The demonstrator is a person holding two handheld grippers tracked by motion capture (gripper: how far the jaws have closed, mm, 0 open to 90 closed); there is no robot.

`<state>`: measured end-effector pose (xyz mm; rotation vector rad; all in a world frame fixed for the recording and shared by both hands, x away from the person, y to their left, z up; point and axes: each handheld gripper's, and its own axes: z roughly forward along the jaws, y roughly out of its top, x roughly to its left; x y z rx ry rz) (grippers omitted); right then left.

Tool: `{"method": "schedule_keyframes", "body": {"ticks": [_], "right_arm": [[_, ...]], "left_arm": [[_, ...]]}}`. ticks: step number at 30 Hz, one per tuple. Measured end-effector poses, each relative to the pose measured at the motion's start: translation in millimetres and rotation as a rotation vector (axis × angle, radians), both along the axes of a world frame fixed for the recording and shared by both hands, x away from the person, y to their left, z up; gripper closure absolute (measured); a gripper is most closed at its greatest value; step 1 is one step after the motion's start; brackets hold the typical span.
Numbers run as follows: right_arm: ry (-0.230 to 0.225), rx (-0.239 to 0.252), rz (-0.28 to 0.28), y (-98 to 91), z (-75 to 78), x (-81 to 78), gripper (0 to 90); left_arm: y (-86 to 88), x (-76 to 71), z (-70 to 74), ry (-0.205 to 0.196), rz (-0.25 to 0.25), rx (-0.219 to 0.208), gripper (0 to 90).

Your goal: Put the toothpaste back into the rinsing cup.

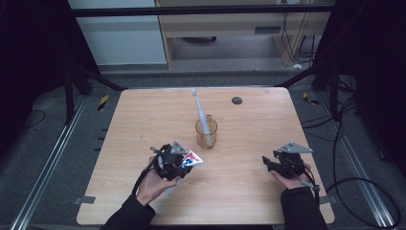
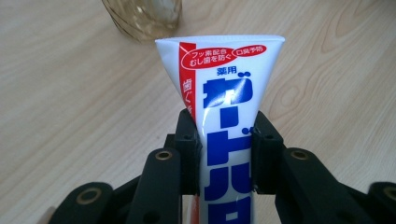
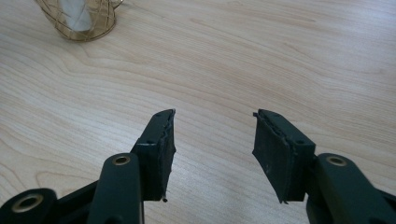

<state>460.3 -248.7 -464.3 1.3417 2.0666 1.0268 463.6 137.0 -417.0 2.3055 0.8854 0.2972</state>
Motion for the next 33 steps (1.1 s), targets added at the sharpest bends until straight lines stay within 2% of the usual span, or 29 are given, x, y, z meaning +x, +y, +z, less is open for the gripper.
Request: {"method": "schedule_keyframes", "body": {"ticks": [3, 5, 10, 24, 33], "right_arm": [[0.004, 0.01, -0.011, 0.3, 0.7, -1.1, 47.8], [-0.007, -0.001, -0.012, -0.3, 0.4, -0.9, 47.6], [-0.008, -0.002, -0.013, 0.2, -0.5, -0.7, 47.0], [-0.017, -0.008, -0.015, 0.7, -2.4, 0.2, 44.9], [-0.03, -0.005, -0.022, 0.0, -3.8, 1.4, 41.0]], "left_arm": [[4.3, 2.3, 8.3, -0.041, 0.023, -0.02, 69.0], [7.2, 5.1, 14.8, -0.075, 0.043, -0.035, 69.0], [8.4, 13.0, 26.4, -0.124, 0.072, -0.083, 69.0], [-11.6, 27.1, 58.8, -0.252, 0.095, -0.217, 69.0], [-25.5, 44.3, 65.7, -0.321, 0.122, -0.316, 69.0]]}}
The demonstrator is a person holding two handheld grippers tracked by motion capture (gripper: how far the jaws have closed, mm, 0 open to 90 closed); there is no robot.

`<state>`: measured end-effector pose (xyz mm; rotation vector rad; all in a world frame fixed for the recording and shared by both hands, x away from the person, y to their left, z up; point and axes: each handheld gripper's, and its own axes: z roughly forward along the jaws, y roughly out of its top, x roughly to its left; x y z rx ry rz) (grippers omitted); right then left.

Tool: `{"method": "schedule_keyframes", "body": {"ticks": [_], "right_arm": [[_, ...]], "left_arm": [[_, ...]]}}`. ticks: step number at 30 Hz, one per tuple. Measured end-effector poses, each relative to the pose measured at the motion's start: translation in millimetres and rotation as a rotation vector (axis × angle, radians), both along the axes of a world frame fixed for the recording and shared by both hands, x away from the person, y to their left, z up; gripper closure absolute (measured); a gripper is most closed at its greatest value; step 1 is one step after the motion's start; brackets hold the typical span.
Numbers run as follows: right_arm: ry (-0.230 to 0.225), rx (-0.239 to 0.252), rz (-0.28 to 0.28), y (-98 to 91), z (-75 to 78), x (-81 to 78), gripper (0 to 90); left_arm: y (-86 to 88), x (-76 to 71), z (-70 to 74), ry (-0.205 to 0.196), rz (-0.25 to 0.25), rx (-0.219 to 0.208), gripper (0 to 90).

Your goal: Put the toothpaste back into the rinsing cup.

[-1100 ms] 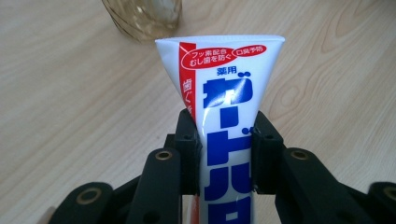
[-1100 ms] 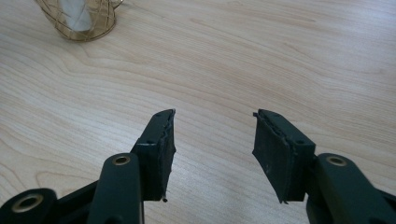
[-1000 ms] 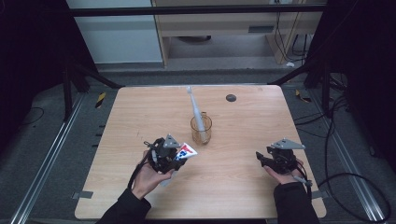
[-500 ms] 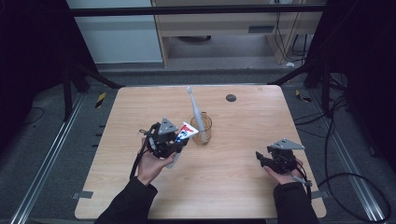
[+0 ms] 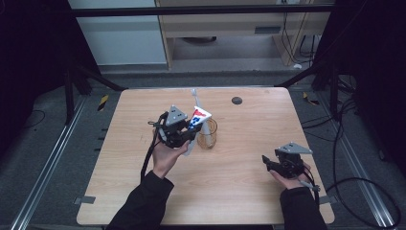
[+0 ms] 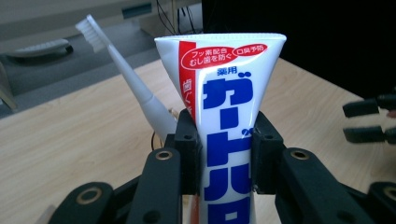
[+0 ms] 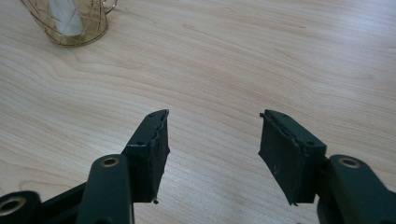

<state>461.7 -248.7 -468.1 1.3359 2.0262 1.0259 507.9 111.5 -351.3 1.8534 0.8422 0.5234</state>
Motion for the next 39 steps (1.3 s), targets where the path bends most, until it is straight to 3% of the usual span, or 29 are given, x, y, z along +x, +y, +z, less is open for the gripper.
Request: {"method": "schedule_keyframes", "body": {"ticks": [11, 16, 27, 39], "right_arm": [[-0.006, 0.012, -0.006, -2.3, -1.6, 0.8, 36.8], [-0.015, -0.002, -0.005, -1.7, -3.9, 2.0, 35.2], [-0.034, -0.017, -0.002, -2.0, -6.5, 3.5, 34.1], [-0.03, -0.016, -0.004, -1.6, -9.5, 4.4, 33.3]], "left_arm": [[-23.8, 20.3, 11.3, -0.073, 0.003, -0.086, 68.9], [-29.9, 27.3, 13.5, -0.095, 0.011, -0.104, 68.9], [-45.0, 51.3, 4.3, -0.109, 0.017, -0.14, 68.9], [-56.3, 72.1, -15.5, -0.087, 0.052, -0.129, 68.9]]}}
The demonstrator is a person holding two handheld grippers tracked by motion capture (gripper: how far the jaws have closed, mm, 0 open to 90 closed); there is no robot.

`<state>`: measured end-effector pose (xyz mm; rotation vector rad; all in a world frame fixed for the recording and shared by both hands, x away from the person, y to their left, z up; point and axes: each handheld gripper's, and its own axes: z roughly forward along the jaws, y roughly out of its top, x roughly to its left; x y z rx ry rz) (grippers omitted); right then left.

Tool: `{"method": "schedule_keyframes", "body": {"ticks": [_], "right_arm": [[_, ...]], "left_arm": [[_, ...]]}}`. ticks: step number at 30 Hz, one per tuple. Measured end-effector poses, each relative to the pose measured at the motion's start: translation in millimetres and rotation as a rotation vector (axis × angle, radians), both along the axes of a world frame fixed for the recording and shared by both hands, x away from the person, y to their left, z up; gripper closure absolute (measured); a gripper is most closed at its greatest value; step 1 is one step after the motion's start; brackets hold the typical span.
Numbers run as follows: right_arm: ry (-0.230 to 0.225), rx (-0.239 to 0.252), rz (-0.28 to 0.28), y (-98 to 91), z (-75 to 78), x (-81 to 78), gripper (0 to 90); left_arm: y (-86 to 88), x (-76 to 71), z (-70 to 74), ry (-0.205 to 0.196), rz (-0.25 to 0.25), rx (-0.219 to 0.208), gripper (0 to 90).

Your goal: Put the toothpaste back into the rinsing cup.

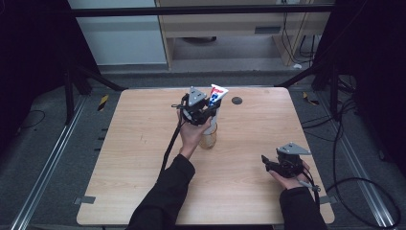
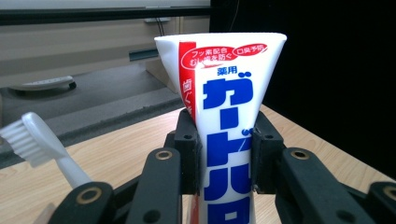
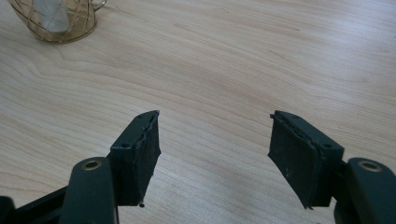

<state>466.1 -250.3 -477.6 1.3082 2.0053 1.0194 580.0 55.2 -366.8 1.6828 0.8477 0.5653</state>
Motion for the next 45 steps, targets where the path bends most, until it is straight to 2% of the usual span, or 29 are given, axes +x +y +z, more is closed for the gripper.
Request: {"method": "schedule_keyframes", "body": {"ticks": [6, 18, 21, 26, 39, 45], "right_arm": [[-0.002, -0.008, 0.005, 0.7, -0.6, 0.1, 33.4], [-0.001, -0.011, 0.01, 0.4, -0.9, 0.3, 33.4], [0.002, -0.012, 0.008, 0.2, -1.2, 0.5, 33.4], [-0.001, -0.015, 0.01, 0.3, -1.1, 0.3, 33.4], [0.003, -0.018, 0.009, 0.5, -1.3, 0.2, 33.4], [-0.001, -0.021, 0.01, 0.3, -0.8, -0.3, 33.4]], "left_arm": [[-2.9, 6.2, -9.5, 0.01, 0.008, 0.019, 68.9], [-2.1, 6.9, -25.5, 0.011, 0.001, 0.024, 68.8], [-2.7, 6.0, -30.3, 0.008, 0.003, 0.045, 68.7], [-2.0, 4.0, -33.8, 0.002, -0.003, 0.034, 68.6], [-1.3, -3.0, -40.4, -0.002, -0.022, 0.061, 68.3], [4.4, -4.3, -51.0, 0.014, -0.014, 0.051, 68.1]]}}
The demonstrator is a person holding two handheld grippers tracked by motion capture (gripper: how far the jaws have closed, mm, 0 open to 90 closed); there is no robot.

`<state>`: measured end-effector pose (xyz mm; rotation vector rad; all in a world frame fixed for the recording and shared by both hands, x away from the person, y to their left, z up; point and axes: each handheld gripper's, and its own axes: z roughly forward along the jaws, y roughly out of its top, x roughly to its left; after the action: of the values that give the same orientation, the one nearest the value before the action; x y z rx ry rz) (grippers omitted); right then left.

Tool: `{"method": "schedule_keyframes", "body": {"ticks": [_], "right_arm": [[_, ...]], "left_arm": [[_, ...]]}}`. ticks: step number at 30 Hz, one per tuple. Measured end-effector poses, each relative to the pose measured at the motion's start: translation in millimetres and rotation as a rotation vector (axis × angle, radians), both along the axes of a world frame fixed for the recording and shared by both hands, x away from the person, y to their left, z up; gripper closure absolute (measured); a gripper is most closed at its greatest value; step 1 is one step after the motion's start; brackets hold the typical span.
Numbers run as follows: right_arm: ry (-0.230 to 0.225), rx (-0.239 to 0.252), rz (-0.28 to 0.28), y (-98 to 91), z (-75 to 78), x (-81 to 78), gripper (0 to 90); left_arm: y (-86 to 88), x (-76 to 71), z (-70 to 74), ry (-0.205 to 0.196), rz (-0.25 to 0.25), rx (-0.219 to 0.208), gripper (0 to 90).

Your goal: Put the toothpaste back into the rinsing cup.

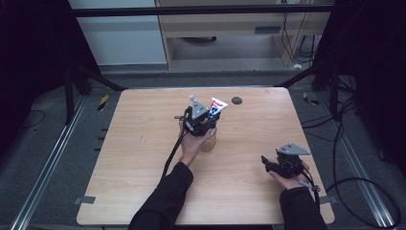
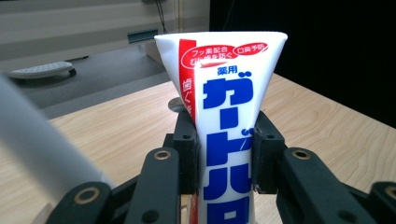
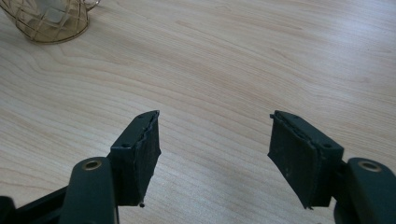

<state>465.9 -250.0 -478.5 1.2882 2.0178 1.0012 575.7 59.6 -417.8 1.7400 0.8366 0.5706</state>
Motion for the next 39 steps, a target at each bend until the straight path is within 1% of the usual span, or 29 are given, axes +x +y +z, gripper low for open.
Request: {"method": "schedule_keyframes", "body": {"ticks": [1, 8, 10, 12, 18, 22, 24, 25, 28, 31, 32, 34, 36, 37, 38, 39], "right_arm": [[-0.001, 0.001, 0.0, 0.0, 0.0, 0.0, 33.4], [0.001, 0.002, -0.002, 0.2, 0.0, -0.1, 33.4], [0.004, 0.004, -0.005, 0.2, 0.0, -0.3, 33.4], [0.003, 0.001, -0.002, 0.0, 0.0, -0.1, 33.3], [0.003, 0.0, -0.002, 0.1, 0.2, -0.2, 33.2], [0.002, 0.003, -0.004, 0.2, 0.5, -0.5, 33.2], [0.004, 0.005, -0.007, 0.4, 0.7, -0.8, 33.2], [0.005, 0.006, -0.007, 0.4, 0.7, -0.9, 33.2], [0.003, 0.007, -0.007, 0.0, 0.9, -0.9, 33.2], [0.004, 0.006, -0.007, 0.1, 1.0, -1.1, 33.1], [0.004, 0.006, -0.006, 0.1, 1.0, -1.0, 33.0], [0.005, 0.006, -0.006, 0.0, 0.9, -1.0, 32.9], [0.006, 0.006, -0.007, -0.2, 1.1, -1.1, 32.6], [0.006, 0.008, -0.005, -0.3, 1.2, -1.1, 32.4], [0.007, 0.007, -0.006, -0.5, 1.2, -1.0, 32.0], [0.009, 0.013, -0.007, -0.7, 1.5, -1.4, 31.8]], "left_arm": [[1.2, -0.3, -0.9, 0.002, 0.0, -0.002, 68.0], [3.2, -4.9, -1.4, -0.003, -0.008, 0.024, 67.2], [3.4, -6.6, -2.1, 0.006, -0.011, 0.046, 66.7], [4.1, -9.2, -3.6, 0.004, -0.012, 0.064, 66.2], [8.1, -16.7, -8.7, 0.028, -0.023, 0.097, 64.1], [9.6, -22.6, -12.6, 0.058, -0.037, 0.14, 58.7], [11.5, -25.3, -14.6, 0.069, -0.048, 0.129, 55.6], [12.4, -26.8, -14.6, 0.081, -0.045, 0.132, 53.5], [14.4, -32.8, -13.8, 0.082, -0.051, 0.126, 50.5], [19.0, -39.4, -9.5, 0.072, -0.044, 0.121, 43.9], [21.5, -42.1, -7.4, 0.064, -0.037, 0.122, 41.6], [25.4, -46.7, -5.4, 0.063, -0.036, 0.125, 38.8], [30.2, -52.7, -4.6, 0.05, -0.035, 0.137, 37.6], [31.7, -54.3, -3.9, 0.054, -0.032, 0.131, 37.4], [32.8, -55.2, -2.5, 0.067, -0.028, 0.116, 36.2], [32.9, -56.2, -0.9, 0.07, -0.038, 0.115, 35.3]]}}
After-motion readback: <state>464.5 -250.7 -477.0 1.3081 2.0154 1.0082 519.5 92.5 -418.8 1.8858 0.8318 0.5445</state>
